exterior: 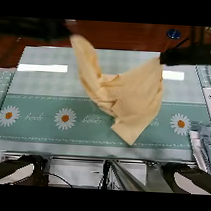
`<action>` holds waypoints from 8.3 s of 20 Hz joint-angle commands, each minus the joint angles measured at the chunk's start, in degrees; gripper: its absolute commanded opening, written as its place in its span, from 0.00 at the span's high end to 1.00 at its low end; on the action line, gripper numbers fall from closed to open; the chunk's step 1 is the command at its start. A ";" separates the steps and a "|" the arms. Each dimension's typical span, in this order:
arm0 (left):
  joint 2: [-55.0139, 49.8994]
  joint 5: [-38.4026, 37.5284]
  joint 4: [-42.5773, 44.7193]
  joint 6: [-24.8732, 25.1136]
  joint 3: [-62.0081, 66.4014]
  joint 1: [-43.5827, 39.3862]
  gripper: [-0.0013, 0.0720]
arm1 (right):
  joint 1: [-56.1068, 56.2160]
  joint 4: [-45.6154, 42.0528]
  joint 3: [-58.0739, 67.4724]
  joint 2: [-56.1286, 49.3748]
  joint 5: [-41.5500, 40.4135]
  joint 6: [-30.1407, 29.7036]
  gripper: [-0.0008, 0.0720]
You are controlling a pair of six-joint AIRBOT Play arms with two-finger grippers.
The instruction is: Fold the shirts.
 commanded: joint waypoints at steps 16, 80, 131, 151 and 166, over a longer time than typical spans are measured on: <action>37.38 -34.27 28.68 -4.28 15.04 23.28 0.96 | 0.04 -24.65 32.79 26.67 41.42 11.91 0.96; 25.75 8.81 18.88 -0.15 -59.80 17.51 0.96 | -7.28 30.40 -21.29 -23.47 2.78 -5.40 0.96; -10.51 9.01 26.29 0.68 -17.16 13.20 0.96 | -12.00 7.39 30.03 -34.51 12.98 2.56 0.96; -19.15 -1.90 27.91 0.68 -17.16 9.68 0.96 | -12.90 0.61 30.32 -42.14 34.86 2.78 0.96; -24.70 0.46 28.02 2.47 -16.28 8.85 0.82 | -12.48 2.16 16.02 -40.11 32.39 0.04 0.70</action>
